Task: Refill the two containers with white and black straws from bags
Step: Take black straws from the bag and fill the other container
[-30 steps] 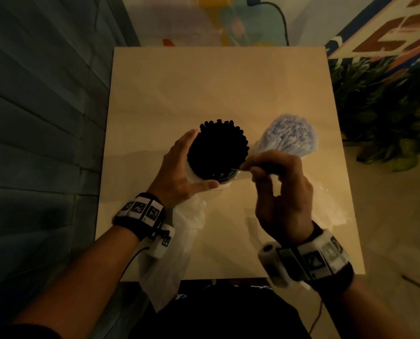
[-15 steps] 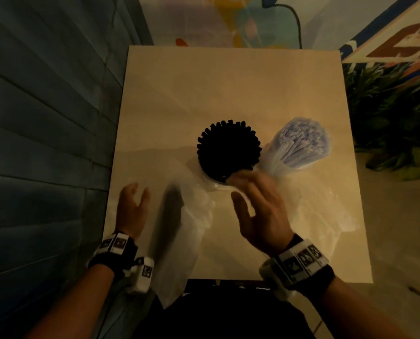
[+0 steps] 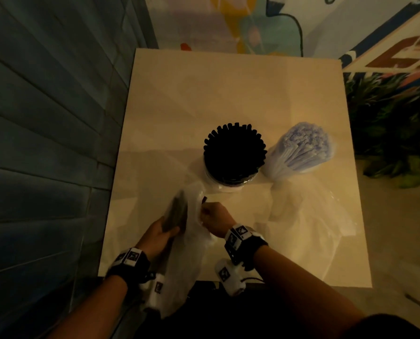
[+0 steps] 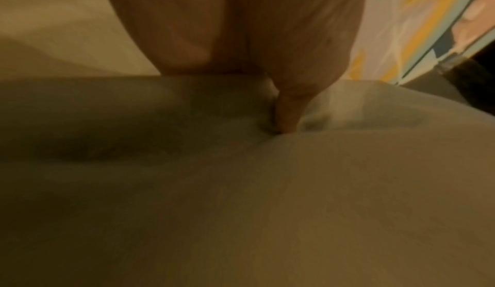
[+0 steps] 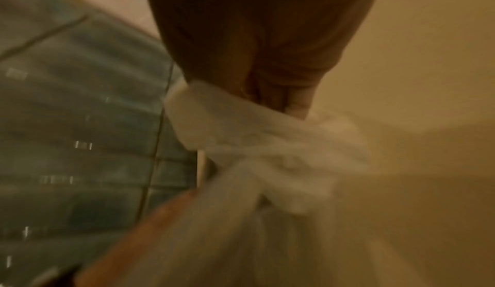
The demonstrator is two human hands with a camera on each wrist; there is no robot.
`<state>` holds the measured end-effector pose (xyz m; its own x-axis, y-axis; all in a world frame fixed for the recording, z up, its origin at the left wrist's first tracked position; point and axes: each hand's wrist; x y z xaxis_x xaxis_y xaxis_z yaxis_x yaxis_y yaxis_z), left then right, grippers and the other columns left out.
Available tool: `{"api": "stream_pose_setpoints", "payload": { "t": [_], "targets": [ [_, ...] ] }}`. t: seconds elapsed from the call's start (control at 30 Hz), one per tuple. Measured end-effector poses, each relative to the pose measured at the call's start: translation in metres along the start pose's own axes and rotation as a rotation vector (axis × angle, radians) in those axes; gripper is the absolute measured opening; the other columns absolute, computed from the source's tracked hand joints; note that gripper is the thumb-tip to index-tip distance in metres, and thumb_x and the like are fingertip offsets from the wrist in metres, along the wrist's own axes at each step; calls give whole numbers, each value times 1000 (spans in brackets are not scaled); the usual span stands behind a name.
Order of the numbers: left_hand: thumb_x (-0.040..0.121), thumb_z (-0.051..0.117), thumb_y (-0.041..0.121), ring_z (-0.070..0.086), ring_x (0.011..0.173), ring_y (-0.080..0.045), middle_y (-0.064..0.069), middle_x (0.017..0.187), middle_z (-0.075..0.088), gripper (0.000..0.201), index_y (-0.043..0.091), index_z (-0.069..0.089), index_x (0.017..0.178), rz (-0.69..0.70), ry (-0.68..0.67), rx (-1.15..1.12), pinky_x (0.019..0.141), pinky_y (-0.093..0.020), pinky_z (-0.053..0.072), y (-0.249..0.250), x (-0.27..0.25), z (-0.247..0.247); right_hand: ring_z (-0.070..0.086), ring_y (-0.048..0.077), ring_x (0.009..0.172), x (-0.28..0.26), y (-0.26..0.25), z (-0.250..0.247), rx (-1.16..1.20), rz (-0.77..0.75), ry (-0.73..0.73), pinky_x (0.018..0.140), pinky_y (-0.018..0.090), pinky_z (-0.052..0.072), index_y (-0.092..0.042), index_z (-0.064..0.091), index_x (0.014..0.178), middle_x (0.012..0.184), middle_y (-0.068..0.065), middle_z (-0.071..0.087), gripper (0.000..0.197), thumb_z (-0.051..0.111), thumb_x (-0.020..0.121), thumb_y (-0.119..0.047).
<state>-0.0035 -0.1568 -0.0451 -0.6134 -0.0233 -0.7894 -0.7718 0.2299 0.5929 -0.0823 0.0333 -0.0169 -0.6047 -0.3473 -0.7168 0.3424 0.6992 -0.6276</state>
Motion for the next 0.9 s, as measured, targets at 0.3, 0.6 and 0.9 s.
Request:
{"api": "stream_pose_setpoints", "payload": {
  "t": [0.3,0.6,0.9],
  "targets": [
    [75,72,41,65,113,-20,-1,120,70,58,20,59,128,77,-113,-239,104,-45,46,7,-17,2,62,22,96,-7,6,15,198,161,129,69,24,44,-16,60,106,106,4,66,30,71,87,-36],
    [80,70,36,64,113,-19,2,120,70,54,26,57,131,84,-117,-293,102,-43,47,16,-16,10,60,17,75,-11,4,15,504,187,244,67,30,50,-16,64,71,75,1,64,17,67,88,-17],
    [67,82,47,63,114,-24,1,120,70,63,31,59,124,35,-144,-313,101,-46,47,11,-5,-11,53,16,60,-21,8,4,874,1,496,63,36,48,-17,56,70,61,-2,56,28,63,97,-20]
  ]
}}
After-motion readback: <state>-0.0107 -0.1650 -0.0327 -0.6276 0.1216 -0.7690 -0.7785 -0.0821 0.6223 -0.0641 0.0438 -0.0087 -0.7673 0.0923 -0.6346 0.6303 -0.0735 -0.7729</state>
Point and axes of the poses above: each hand's wrist, its own x-axis towards the middle knuckle, its own z-axis out of the palm, y = z × x
